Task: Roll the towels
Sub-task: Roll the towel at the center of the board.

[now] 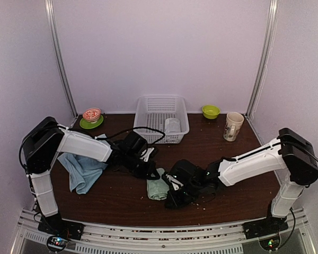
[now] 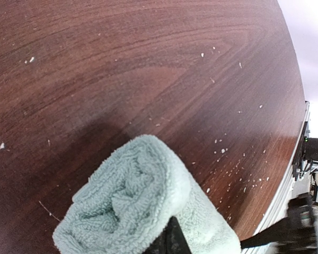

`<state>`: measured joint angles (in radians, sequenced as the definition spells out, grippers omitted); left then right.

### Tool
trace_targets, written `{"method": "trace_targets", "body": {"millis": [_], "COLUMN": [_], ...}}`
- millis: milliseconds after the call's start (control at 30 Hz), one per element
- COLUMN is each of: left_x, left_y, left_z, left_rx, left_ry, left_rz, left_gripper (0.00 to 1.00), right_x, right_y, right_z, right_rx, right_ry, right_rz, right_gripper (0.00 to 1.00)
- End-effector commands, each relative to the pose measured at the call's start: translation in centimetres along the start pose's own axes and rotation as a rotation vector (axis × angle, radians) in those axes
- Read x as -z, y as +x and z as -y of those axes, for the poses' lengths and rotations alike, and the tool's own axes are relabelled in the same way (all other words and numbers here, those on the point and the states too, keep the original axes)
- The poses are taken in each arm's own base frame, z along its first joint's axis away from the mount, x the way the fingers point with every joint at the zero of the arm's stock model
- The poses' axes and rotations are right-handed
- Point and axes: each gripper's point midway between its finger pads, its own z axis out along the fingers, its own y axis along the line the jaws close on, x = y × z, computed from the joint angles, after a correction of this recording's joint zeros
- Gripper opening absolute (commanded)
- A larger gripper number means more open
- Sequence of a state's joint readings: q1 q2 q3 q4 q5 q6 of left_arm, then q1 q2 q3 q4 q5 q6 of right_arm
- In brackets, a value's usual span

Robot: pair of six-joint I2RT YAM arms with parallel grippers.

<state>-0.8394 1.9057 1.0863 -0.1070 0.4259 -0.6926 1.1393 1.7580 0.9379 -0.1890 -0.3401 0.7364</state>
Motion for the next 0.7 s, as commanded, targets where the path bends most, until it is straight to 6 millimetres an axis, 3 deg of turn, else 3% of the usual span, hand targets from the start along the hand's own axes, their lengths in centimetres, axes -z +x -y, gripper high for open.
{"method": "trace_targets", "body": {"millis": [0, 100, 267, 367, 533, 667], "left_x": [-0.6, -0.6, -0.6, -0.2, 0.3, 1.1], "left_y": [1.3, 1.3, 1.1, 1.3, 1.3, 0.4], "left_z": [-1.8, -1.8, -2.0, -3.1, -3.1, -2.3], "left_rx": [0.015, 0.02, 0.037, 0.049, 0.053, 0.047], "left_ry": [-0.061, -0.059, -0.077, -0.114, -0.092, -0.078], "left_rz": [-0.044, -0.038, -0.031, -0.031, -0.016, 0.009], "left_gripper": [0.0, 0.0, 0.0, 0.0, 0.0, 0.14], "right_x": [5.2, 6.4, 4.8, 3.4, -0.1, -1.4], "right_y": [-3.6, -6.5, -9.4, -9.5, -7.8, -6.9], "right_z": [-1.2, -1.2, -2.1, -1.5, -0.2, 0.4], "right_rx": [0.062, 0.044, -0.033, -0.076, -0.12, -0.161], "right_ry": [0.035, 0.07, 0.027, 0.007, -0.033, -0.041], "right_rz": [0.21, 0.327, 0.392, 0.376, 0.24, 0.187], "right_gripper": [0.23, 0.26, 0.19, 0.15, 0.15, 0.14]}}
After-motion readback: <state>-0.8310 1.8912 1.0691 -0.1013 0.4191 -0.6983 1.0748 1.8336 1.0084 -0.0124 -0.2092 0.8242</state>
